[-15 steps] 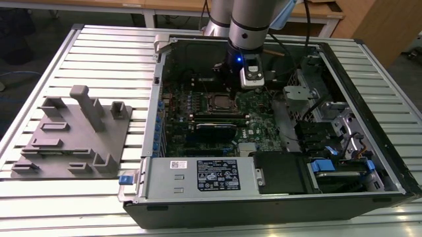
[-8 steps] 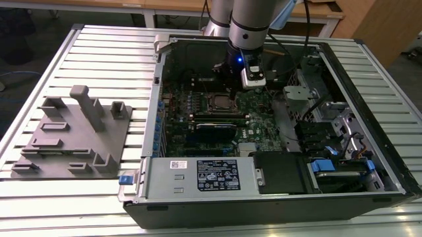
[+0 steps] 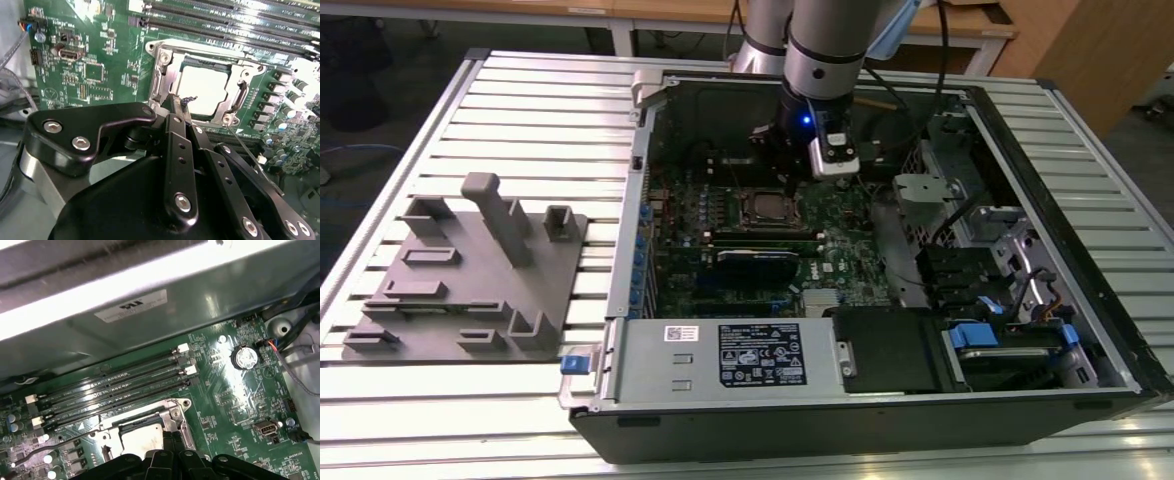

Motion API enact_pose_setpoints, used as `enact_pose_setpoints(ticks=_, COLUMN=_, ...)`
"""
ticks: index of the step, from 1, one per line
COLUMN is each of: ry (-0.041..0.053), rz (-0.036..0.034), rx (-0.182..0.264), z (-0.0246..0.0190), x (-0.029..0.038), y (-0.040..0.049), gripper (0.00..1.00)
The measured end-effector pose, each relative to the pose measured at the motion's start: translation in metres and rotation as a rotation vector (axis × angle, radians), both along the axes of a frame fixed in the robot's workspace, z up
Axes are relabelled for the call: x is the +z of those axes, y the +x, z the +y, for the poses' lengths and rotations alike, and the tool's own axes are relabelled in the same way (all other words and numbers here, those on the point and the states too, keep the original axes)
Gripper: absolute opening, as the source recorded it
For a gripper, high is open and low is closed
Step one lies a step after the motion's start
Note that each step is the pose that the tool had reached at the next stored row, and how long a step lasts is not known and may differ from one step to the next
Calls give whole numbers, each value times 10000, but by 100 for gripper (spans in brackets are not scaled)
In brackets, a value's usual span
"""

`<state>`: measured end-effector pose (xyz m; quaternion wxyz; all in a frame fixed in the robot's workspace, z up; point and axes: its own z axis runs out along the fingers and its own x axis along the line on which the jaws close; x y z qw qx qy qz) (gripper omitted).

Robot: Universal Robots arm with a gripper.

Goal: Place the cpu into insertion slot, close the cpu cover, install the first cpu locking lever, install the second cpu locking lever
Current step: 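Close the cpu cover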

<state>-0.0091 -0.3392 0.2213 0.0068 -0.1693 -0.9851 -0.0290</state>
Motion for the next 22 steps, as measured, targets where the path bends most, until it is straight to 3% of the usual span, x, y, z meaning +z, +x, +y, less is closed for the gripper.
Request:
enact_pose_setpoints(ticks=4, ry=8, rz=-1, rx=5, z=0, x=0, y=1, gripper=10)
enact_pose_setpoints(ticks=6, ry=-39, rz=0, rx=128, z=0, x=0, y=1, gripper=10)
enact_pose_setpoints(ticks=11, ry=-148, rz=-1, rx=858, z=0, x=-4, y=1, gripper=10)
enact_pose_setpoints(ticks=15, ry=-150, rz=-7, rx=1469, z=0, x=-13, y=0, gripper=10)
enact_pose_setpoints(ticks=22, ry=-147, rz=-58, rx=1617, z=-8, x=-27, y=-92, gripper=10)
